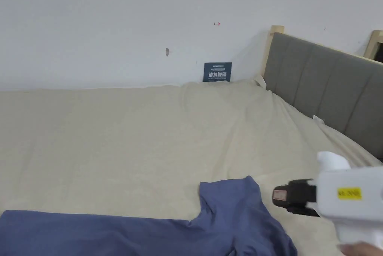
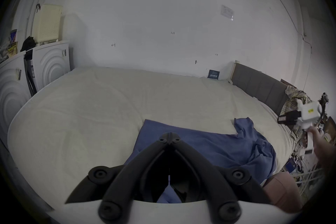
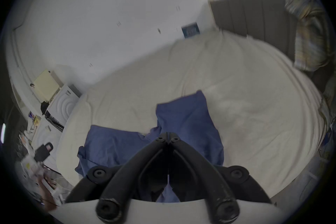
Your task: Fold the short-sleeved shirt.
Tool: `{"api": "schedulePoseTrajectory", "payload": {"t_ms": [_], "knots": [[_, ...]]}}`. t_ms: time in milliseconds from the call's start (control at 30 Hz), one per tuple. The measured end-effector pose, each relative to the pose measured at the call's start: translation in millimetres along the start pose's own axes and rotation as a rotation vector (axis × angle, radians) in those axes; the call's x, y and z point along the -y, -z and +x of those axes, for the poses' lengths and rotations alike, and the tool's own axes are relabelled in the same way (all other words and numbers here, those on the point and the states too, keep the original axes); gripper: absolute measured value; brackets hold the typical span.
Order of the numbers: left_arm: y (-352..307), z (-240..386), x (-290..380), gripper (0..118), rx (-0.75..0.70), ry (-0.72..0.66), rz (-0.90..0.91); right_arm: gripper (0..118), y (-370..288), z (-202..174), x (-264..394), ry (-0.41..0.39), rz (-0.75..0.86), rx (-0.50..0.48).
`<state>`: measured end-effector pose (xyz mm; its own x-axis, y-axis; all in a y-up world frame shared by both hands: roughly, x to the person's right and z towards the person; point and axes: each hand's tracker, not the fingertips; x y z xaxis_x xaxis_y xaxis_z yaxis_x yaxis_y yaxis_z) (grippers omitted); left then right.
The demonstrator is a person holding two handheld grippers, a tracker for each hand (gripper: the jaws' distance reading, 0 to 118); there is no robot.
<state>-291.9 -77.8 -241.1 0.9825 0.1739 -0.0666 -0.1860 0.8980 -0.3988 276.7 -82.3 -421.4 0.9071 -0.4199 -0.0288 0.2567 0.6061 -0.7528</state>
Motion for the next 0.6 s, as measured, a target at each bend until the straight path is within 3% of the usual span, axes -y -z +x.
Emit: {"api": "schedulePoseTrajectory", "payload": {"t_ms": [100,167,200,400,433,467,500,533,600], "knots": [[1,-4,5,0,0.019,-0.049,-0.018,3,55,10,-33,0.037,-0.243,0.061],[1,-3,7,0,0.02,-0.075,-0.026,80,92,25,-48,0.03,-0.35,0.17],[1,-4,7,0,0.017,-0.083,-0.028,92,104,30,-46,0.034,-0.381,0.191],[5,-12,5,0,-0.014,-0.096,-0.052,91,122,39,-37,0.097,-0.377,0.237],[6,-16,5,0,-0.02,-0.096,-0.058,80,125,40,-34,0.105,-0.388,0.234],[7,-18,5,0,-0.024,-0.096,-0.063,54,127,40,-30,0.109,-0.431,0.21],[8,-19,6,0,-0.028,-0.098,-0.067,6,128,39,-26,0.102,-0.455,0.189],[9,-20,7,0,-0.03,-0.104,-0.073,0,131,37,-24,0.069,-0.462,0.201],[14,-25,12,0,-0.031,-0.127,-0.09,0,129,31,-21,0.018,-0.443,0.236]]}}
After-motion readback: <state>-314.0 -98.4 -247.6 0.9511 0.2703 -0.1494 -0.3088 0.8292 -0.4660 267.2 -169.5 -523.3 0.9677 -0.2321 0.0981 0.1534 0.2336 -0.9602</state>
